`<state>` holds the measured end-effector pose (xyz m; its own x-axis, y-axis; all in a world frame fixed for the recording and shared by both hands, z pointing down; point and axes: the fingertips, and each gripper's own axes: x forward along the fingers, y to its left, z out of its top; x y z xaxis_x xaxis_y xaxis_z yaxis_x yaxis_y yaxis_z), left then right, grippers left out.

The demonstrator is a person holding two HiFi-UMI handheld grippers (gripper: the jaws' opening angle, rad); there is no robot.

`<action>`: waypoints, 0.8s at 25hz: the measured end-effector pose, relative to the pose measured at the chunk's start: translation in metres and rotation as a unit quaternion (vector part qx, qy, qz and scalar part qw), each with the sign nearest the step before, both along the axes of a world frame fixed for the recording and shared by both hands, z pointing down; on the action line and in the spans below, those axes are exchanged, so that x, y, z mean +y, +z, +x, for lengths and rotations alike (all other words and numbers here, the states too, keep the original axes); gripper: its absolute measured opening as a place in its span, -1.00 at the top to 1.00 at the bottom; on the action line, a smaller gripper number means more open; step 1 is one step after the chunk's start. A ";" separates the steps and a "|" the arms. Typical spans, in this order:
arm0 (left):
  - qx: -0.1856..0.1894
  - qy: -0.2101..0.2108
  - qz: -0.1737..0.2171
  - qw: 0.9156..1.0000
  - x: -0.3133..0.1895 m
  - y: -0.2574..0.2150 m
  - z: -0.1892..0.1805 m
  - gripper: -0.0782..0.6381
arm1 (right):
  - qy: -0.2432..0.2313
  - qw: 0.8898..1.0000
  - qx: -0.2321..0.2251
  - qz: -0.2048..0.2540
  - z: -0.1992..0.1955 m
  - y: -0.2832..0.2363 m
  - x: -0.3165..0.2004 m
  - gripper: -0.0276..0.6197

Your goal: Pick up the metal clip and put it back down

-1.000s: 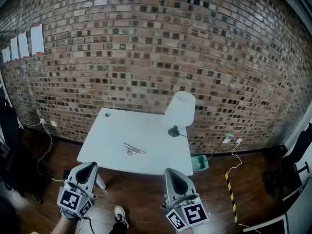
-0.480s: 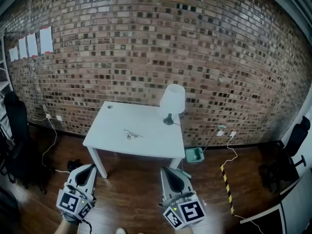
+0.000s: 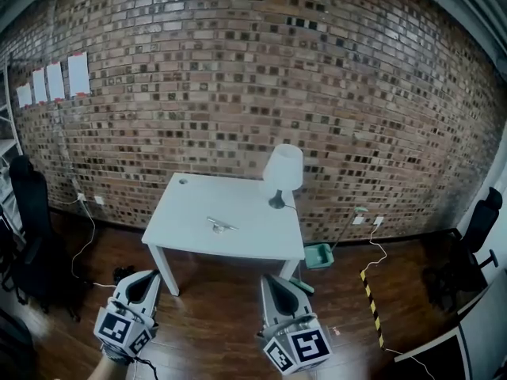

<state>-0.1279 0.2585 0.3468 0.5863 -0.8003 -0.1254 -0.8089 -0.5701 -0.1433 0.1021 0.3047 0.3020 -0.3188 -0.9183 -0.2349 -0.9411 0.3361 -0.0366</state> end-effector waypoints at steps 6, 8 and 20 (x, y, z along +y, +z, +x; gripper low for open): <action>0.000 0.000 -0.019 1.000 0.001 0.008 -0.005 0.73 | 0.005 1.000 0.024 -0.018 -0.011 0.015 0.004 0.98; -0.007 -0.001 -0.014 1.000 0.004 0.007 -0.006 0.73 | 0.005 0.999 0.035 -0.021 -0.015 0.019 0.004 0.98; -0.015 0.001 -0.005 1.000 0.015 0.002 -0.003 0.73 | 0.004 0.998 0.055 -0.031 -0.022 0.027 0.002 0.98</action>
<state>-0.1307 0.2739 0.3484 0.5919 -0.7998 -0.1000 -0.8028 -0.5741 -0.1610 0.0803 0.3066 0.3290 -0.3314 -0.9329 -0.1411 -0.9435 0.3280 0.0471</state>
